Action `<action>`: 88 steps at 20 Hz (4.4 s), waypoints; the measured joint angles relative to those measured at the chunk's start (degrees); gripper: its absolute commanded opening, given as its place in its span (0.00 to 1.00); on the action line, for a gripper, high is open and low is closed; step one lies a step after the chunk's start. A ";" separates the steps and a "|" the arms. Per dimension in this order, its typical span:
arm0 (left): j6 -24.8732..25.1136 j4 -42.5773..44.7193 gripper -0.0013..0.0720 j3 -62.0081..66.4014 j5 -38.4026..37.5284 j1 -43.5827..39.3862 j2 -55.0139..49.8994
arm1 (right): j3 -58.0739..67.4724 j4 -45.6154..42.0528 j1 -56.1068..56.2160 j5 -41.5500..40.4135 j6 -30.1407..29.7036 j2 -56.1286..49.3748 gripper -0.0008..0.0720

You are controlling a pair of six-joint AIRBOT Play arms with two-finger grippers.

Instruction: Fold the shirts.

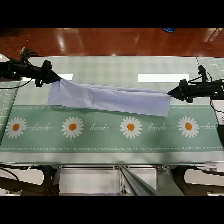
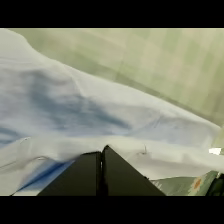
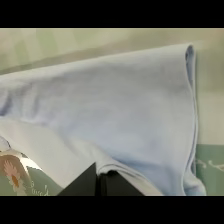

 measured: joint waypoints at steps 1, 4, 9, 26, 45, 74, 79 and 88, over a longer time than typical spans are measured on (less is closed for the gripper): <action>-0.46 0.87 0.13 1.20 -1.57 -0.24 -1.75 | 0.44 0.15 0.11 -0.72 0.02 -0.74 0.13; -1.05 2.71 0.71 3.10 -4.02 -0.85 -5.92 | 1.20 0.31 0.22 -2.93 0.44 -2.82 0.58; -1.25 4.11 0.71 7.80 -6.21 2.93 -6.97 | 5.38 -2.08 -3.76 -0.48 2.12 -3.93 0.58; -1.66 18.38 0.71 -34.21 16.94 -10.38 39.69 | -15.87 -0.79 -10.93 -8.26 -4.55 3.72 0.58; -1.57 12.37 0.04 -36.26 24.44 -24.04 35.76 | -7.63 -8.35 4.02 -3.45 -0.96 9.57 0.04; -6.58 7.52 0.04 22.29 6.62 -46.47 -10.40 | -12.26 -2.95 7.50 5.01 8.98 51.47 0.04; -4.94 15.17 0.04 20.63 2.91 -28.02 5.35 | -9.03 -0.02 22.14 -3.89 8.94 40.04 0.04; 2.12 18.84 0.04 -14.86 3.58 -4.09 43.45 | 15.65 0.98 45.31 -15.96 8.37 2.40 0.04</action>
